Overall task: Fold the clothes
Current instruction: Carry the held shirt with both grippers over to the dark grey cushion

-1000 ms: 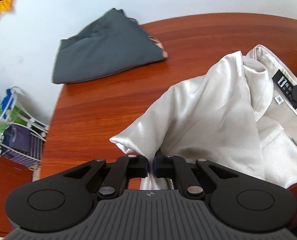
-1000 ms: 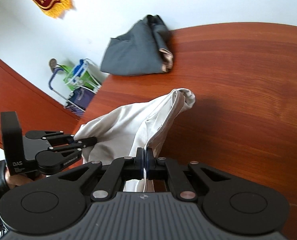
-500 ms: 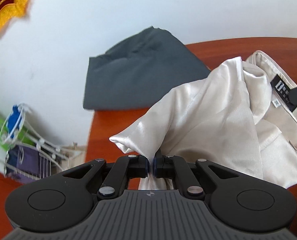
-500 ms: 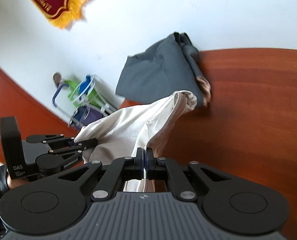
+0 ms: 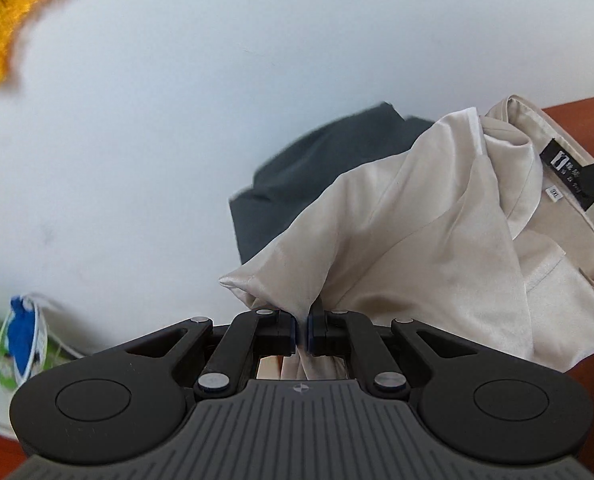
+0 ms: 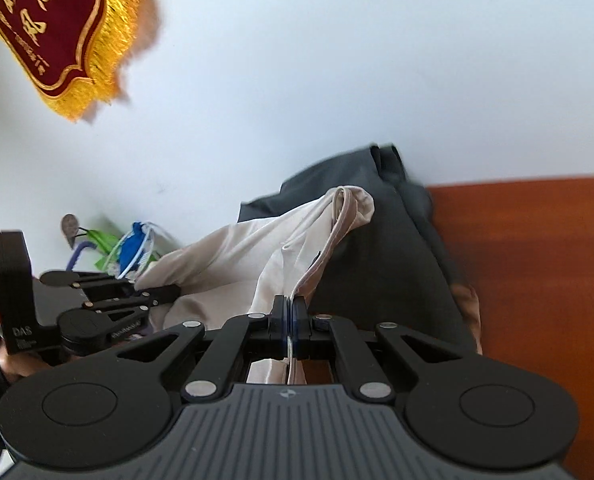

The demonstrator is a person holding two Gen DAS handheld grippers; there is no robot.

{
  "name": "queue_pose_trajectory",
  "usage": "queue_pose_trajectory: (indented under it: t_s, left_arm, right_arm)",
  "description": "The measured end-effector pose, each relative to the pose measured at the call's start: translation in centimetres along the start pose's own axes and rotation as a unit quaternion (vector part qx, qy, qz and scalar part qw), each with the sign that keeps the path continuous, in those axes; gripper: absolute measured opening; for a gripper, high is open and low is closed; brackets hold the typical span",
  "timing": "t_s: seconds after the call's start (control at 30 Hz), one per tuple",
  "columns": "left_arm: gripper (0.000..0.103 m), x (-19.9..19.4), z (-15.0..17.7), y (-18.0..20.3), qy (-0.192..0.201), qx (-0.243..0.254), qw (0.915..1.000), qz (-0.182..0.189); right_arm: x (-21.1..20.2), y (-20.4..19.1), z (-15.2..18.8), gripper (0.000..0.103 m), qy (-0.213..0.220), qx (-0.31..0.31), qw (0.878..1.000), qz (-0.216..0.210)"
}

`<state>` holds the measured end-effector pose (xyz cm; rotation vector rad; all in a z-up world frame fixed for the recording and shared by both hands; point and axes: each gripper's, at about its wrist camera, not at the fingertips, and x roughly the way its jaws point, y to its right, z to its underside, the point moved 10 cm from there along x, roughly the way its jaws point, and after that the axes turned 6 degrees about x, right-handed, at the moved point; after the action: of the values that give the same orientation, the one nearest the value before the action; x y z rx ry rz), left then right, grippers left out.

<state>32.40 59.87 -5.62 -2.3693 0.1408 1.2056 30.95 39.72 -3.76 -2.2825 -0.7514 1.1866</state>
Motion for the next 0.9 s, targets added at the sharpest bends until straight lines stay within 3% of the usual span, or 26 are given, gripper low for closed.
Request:
queue_pose_trajectory:
  t_s: [0.23,0.4,0.9]
  left_arm:
    - [0.006,3.4,-5.8,-3.8,0.009,0.007,0.9998,0.018]
    - [0.006,7.5,-9.2,-5.4,0.007,0.001,0.9995,0.03]
    - [0.007,18.2,-8.9,-4.9,-0.046,-0.016,0.9962,0.071]
  right_arm:
    - [4.8,-0.5,-7.4,0.002,0.018,-0.008,0.999,0.025]
    - [8.1,1.2,-11.2,0.002,0.026,-0.005,0.998,0.05]
    - [15.1,10.1,-12.1,0.003,-0.006,0.045,0.993,0.105]
